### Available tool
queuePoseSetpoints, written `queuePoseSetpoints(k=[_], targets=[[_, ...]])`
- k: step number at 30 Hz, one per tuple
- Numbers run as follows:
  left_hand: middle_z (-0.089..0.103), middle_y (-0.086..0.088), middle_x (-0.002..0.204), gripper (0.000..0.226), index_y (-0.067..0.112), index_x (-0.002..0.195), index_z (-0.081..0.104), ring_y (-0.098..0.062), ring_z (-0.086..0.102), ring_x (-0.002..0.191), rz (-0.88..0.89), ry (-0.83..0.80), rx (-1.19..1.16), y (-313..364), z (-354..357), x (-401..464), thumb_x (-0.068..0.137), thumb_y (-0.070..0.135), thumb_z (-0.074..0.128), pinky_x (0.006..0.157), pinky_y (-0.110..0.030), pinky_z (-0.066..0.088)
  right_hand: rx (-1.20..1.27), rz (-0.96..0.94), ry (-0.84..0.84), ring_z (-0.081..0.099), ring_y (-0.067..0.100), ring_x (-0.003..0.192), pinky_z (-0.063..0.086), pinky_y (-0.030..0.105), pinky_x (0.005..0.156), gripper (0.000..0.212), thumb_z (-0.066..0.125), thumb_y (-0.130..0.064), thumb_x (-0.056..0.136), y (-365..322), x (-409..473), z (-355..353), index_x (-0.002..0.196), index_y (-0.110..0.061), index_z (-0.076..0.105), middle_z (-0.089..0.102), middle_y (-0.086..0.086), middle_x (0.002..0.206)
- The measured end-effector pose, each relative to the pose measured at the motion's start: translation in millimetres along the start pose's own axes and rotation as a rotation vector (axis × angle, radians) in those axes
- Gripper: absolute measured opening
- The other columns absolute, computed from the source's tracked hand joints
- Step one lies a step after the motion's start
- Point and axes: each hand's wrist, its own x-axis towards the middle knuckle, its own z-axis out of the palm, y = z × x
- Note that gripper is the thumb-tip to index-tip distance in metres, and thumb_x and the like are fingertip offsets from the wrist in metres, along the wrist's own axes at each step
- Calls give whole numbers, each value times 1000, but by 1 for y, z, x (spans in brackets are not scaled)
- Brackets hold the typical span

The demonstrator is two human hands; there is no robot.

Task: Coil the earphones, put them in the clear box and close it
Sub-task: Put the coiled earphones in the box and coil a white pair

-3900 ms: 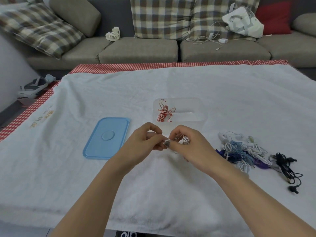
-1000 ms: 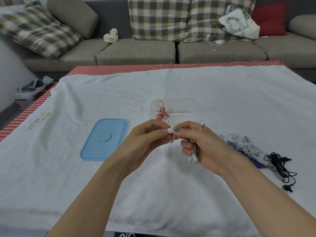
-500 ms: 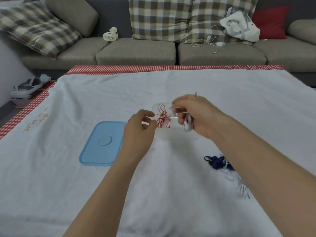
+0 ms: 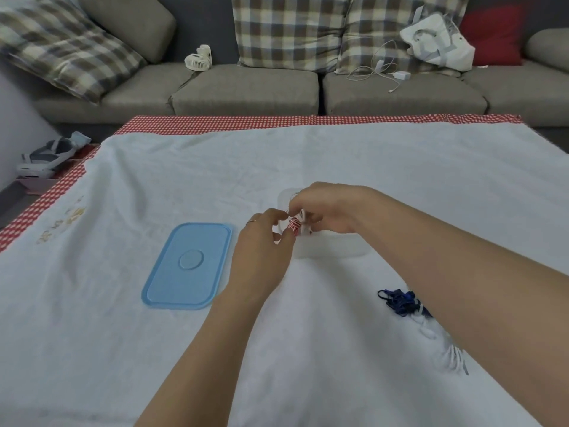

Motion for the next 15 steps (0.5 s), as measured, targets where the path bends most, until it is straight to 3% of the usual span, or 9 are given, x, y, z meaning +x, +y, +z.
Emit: queuePoseSetpoints(k=[4,6,9,12,15], targets=[[54,-1,131,36,26,135,52,-18,62,104,13,45,60,4,3,-4,100,28,58,86,-38,53,-205,-45,28,71,29,87,56,39,87,10,52,-6,89,-4,-16,-6,99,-3,55,71,22,102],[49,-2,132,37,25,134,50,-20,60,107,55,131,135,9,3,-8,98,26,60,82,-40,54,-266,-104,143,69,27,84,58,43,90,14,52,-6,92,-5,-30,-17,105,-2,52,70,21,103],[49,2,121,28,24,122,55,-18,59,99,175,225,147,24,7,-16,95,22,62,73,-36,51,-256,-220,408,71,24,79,61,41,80,23,54,-6,90,8,-59,-44,111,-4,62,71,18,101],[54,9,107,19,24,113,59,-10,55,86,288,89,126,33,18,-28,95,19,59,71,-29,48,-280,-239,640,69,23,80,55,33,68,14,59,-12,87,45,-92,-67,98,-16,67,71,6,94],[59,11,99,16,26,110,60,-9,53,80,305,-148,171,32,33,-38,95,22,59,74,-32,51,-371,-145,685,64,21,79,48,29,69,16,62,-14,88,98,-116,-66,102,-19,66,67,0,95]])
